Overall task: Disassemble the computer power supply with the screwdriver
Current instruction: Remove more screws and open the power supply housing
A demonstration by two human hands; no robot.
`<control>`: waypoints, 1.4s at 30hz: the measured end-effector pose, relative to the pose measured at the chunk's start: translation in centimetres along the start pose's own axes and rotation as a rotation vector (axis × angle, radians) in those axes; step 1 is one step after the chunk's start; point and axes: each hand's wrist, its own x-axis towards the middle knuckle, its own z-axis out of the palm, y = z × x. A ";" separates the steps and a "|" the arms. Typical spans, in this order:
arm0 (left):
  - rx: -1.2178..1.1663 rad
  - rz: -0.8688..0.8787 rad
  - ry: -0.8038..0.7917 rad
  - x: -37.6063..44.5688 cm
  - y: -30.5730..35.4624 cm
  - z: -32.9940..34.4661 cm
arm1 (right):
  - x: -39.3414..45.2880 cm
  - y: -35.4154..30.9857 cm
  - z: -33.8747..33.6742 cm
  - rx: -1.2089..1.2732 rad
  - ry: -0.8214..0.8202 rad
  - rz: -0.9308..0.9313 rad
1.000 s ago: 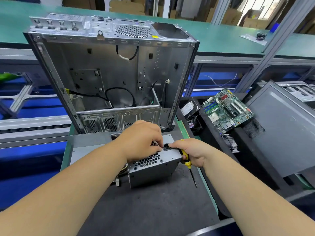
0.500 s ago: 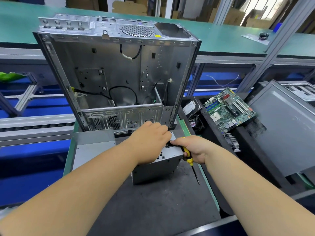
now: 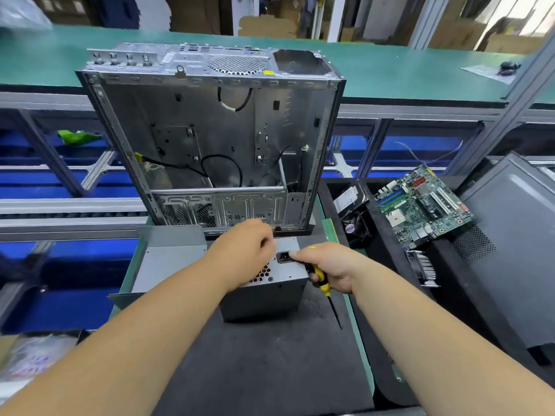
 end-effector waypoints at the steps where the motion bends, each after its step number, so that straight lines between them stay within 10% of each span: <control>1: -0.073 -0.053 0.015 -0.2 0.2 0.0 | -0.1 0.0 -0.3 0.000 -0.012 -0.015; 10: -0.593 -0.235 0.089 0.6 6.0 2.9 | -2.6 -0.3 -5.6 0.055 0.140 -0.367; 17: -0.545 -0.164 0.010 3.2 12.7 8.2 | -5.4 2.7 -13.3 -0.311 0.405 -0.646; 24: -0.355 -0.226 -0.141 5.3 16.7 15.2 | -6.8 7.6 -19.1 -0.282 0.714 -0.483; 33: -0.227 -0.177 -0.219 6.3 18.2 18.0 | -7.1 10.0 -21.9 0.054 0.648 -0.443; 42: -0.138 -0.026 -0.003 4.3 15.5 10.3 | -5.3 4.9 -15.6 0.528 0.089 -0.334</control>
